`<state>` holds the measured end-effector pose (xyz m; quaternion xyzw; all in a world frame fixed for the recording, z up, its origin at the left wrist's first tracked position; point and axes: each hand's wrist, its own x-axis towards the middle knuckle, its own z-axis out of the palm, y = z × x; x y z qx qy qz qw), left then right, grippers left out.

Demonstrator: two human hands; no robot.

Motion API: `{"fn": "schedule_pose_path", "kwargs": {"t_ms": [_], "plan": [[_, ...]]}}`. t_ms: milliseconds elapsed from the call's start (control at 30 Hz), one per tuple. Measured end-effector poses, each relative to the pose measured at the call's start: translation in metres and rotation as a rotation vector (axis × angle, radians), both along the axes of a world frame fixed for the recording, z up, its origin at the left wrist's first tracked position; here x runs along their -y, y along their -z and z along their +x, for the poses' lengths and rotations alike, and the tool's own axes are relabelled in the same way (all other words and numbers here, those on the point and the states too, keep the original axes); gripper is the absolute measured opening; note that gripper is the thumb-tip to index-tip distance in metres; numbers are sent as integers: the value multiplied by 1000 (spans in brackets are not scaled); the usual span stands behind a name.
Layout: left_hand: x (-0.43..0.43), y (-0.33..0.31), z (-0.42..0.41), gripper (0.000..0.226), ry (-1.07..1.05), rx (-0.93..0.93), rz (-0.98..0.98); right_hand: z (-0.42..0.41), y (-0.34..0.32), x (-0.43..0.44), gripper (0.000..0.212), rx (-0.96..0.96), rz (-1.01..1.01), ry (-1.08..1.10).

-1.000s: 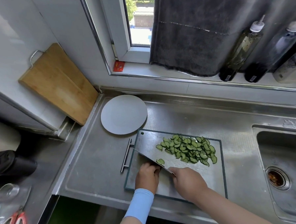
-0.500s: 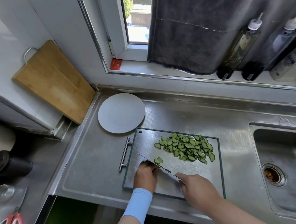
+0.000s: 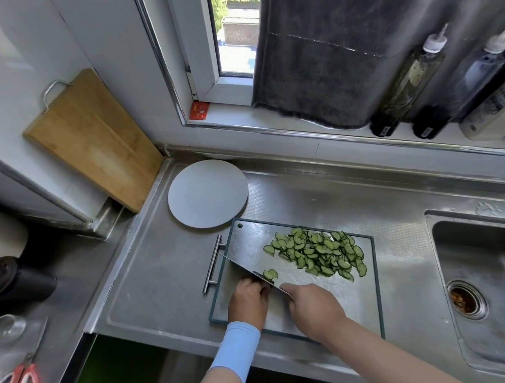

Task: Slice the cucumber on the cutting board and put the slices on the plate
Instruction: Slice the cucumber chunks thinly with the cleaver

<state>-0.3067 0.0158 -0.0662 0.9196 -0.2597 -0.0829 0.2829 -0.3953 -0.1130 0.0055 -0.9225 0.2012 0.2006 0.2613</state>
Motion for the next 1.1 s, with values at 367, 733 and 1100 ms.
{"fn": "schedule_pose_path", "kwargs": {"t_ms": [367, 733, 1100], "plan": [[-2, -7, 1, 27, 35, 69, -28, -45, -5, 12, 15, 47, -55, -4], [-2, 4, 1, 27, -2, 26, -83, -41, -5, 15, 17, 6, -6, 22], [-7, 12, -3, 26, 1, 64, -105, 0, -2, 3, 29, 30, 12, -16]]}}
